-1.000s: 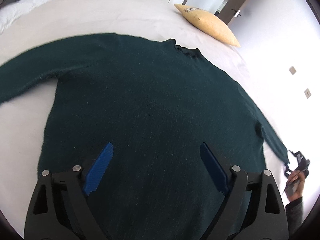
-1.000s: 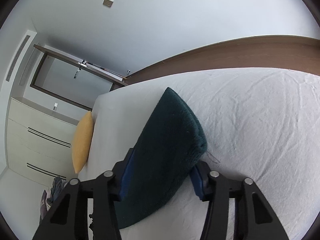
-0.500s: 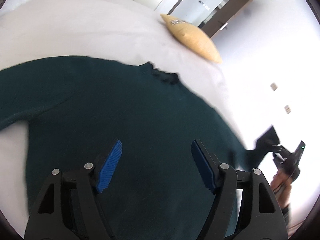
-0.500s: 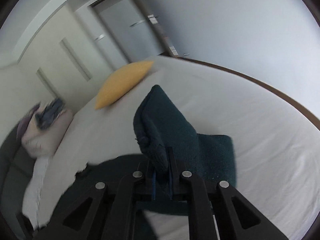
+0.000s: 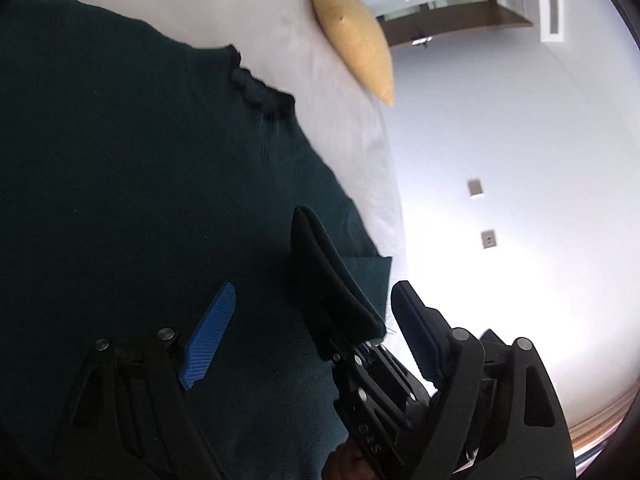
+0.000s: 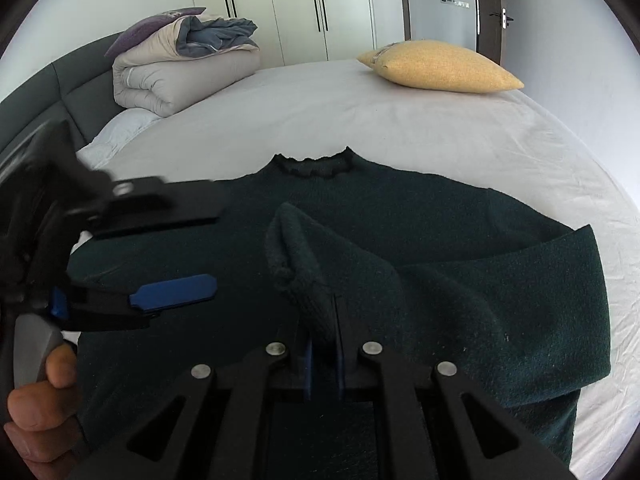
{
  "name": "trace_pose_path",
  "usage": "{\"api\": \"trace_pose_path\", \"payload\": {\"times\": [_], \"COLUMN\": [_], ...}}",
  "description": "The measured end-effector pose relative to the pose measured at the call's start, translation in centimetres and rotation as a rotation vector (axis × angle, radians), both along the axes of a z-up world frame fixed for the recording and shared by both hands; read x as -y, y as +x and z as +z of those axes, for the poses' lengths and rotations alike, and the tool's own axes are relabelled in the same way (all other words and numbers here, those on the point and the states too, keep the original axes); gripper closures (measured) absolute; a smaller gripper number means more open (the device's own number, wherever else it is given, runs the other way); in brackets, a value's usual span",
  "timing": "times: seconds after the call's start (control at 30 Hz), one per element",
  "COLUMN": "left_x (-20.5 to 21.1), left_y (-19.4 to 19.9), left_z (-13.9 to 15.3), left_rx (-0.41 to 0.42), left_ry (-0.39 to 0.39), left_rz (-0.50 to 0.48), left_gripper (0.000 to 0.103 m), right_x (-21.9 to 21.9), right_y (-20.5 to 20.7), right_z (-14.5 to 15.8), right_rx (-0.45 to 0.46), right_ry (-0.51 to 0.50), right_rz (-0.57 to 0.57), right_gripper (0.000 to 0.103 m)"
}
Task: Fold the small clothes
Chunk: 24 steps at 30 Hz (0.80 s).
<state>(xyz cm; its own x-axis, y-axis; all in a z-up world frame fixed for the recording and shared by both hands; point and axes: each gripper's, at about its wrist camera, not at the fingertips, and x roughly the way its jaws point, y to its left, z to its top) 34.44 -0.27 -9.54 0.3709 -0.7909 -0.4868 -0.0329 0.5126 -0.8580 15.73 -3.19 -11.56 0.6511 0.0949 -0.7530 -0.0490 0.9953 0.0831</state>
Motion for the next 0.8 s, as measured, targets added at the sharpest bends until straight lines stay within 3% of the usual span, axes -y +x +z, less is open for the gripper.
{"api": "trace_pose_path", "payload": {"times": [0.3,0.37,0.4,0.5,0.53,0.67,0.73,0.8], "left_x": [1.8,1.8,2.0,2.6,2.6,1.4,0.2,-1.2], "left_y": [3.7,3.6,3.9,2.6,1.9,2.1,2.2,2.4], "left_z": [-2.9,-3.4,-3.6,-3.9,-3.9,-2.2,-0.8,0.5], "left_rx": [-0.099,-0.103,-0.111,-0.103,-0.092,-0.033,-0.003,0.029], "left_ry": [-0.036,-0.024,-0.014,0.009,0.017,0.054,0.077,0.102], "left_rz": [-0.033,-0.05,-0.06,-0.087,-0.09,-0.054,-0.036,-0.007], "left_gripper": [0.024,0.045,0.068,0.094,0.095,0.095,0.095,0.095], "right_x": [-2.8,-3.3,-3.4,-3.2,-2.9,0.7,4.4,8.7], "right_y": [0.3,0.1,0.0,-0.4,-0.6,-3.0,-4.6,-5.7], "right_z": [-0.8,-0.6,-0.5,-0.3,-0.2,0.9,1.1,0.3], "right_rx": [0.02,0.029,0.034,0.038,0.043,0.096,0.145,0.136], "right_ry": [-0.094,-0.097,-0.09,-0.059,-0.031,0.164,0.296,0.444], "right_rz": [0.035,0.047,0.052,0.051,0.043,-0.049,-0.13,-0.252], "right_gripper": [0.093,0.093,0.092,0.086,0.083,0.036,0.032,0.031]}}
